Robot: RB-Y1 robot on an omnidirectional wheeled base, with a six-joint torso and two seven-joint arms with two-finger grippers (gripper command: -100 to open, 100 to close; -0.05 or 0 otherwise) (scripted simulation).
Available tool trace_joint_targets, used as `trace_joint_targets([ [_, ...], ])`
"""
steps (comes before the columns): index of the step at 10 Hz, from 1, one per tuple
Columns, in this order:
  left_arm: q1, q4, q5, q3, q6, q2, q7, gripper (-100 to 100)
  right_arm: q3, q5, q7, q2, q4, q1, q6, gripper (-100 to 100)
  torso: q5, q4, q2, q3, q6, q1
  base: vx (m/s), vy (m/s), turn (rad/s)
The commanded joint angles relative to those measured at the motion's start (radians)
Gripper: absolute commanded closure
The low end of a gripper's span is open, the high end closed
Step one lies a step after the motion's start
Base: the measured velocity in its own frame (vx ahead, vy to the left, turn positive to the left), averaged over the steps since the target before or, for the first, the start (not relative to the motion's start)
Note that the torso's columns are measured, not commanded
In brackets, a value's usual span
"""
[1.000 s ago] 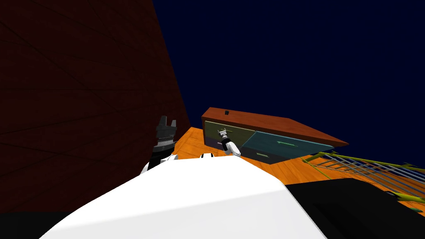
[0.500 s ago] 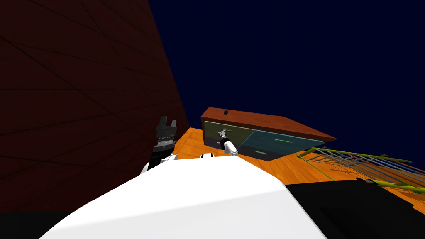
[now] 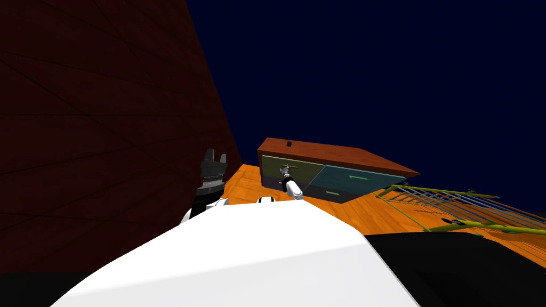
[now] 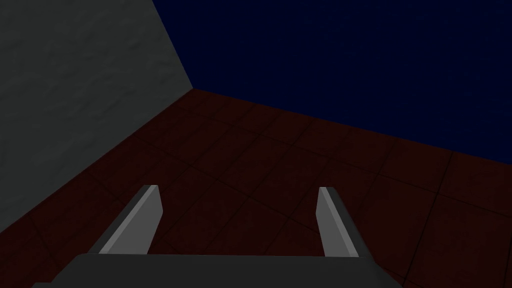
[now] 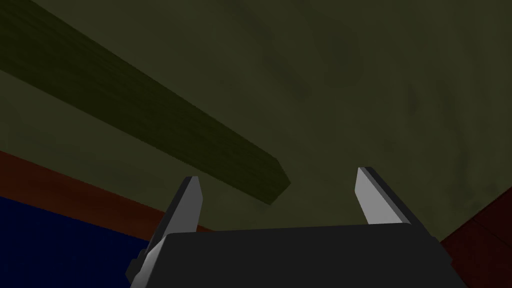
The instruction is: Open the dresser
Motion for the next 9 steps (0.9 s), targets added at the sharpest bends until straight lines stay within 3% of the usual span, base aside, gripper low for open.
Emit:
trace_joint_targets([
  [1,0.000,0.000,0.000,0.000,0.000,0.000,0.000,0,0.009,0.063,0.025,0.005,0.037,-0.023,0.025,-100,0.000,0.000,0.000,0.000,0.000,0.000,-0.010,0.014,-0.039],
  [5,0.000,0.000,0.000,0.000,0.000,0.000,0.000,0,0.028,0.176,0.077,0.014,0.126,-0.076,0.077,-100,0.000,0.000,0.000,0.000,0.000,0.000,-0.013,0.014,-0.078],
  [9,0.000,0.000,0.000,0.000,0.000,0.000,0.000,0,0.038,0.266,0.105,0.021,0.175,-0.106,0.105,-100,0.000,0.000,0.000,0.000,0.000,0.000,-0.017,0.009,-0.062],
])
